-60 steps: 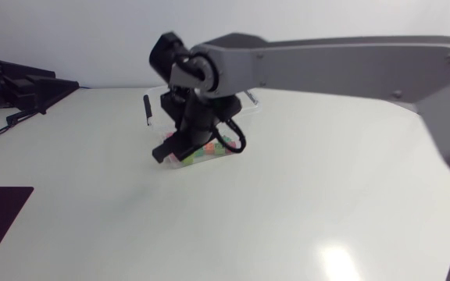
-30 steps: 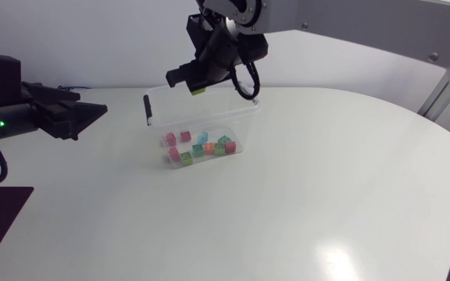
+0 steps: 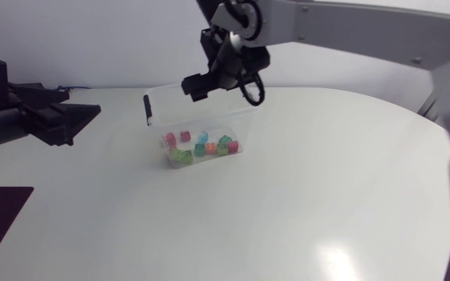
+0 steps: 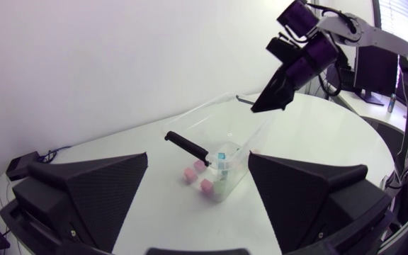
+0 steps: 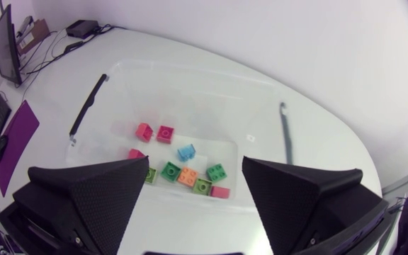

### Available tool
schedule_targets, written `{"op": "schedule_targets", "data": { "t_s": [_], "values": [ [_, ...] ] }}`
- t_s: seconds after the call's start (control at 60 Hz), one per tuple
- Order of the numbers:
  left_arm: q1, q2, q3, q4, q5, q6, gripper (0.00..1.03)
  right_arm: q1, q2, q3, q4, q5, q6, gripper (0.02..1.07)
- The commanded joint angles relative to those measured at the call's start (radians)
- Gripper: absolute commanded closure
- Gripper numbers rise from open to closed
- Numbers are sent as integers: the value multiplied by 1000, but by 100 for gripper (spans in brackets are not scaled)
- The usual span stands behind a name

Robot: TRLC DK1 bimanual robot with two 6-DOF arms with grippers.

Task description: Place the duplo bricks in the container

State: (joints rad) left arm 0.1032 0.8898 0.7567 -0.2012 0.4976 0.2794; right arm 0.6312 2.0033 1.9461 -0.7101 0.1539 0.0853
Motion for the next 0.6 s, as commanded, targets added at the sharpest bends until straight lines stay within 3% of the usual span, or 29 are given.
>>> {"op": "schedule_targets", "data": {
  "t_s": [0.0, 0.333, 0.583],
  "values": [
    [-7, -40, -43, -6, -13, -31, 4, -30, -146, -119, 34, 30, 16, 6],
    [-59, -161, -137, 82, -246, -59, 4, -166, -603, -624, 169, 110, -61, 6],
    [-166, -212, -237, 181, -432, -59, 4, -275, -865, -889, 225, 145, -104, 6]
  ]
}}
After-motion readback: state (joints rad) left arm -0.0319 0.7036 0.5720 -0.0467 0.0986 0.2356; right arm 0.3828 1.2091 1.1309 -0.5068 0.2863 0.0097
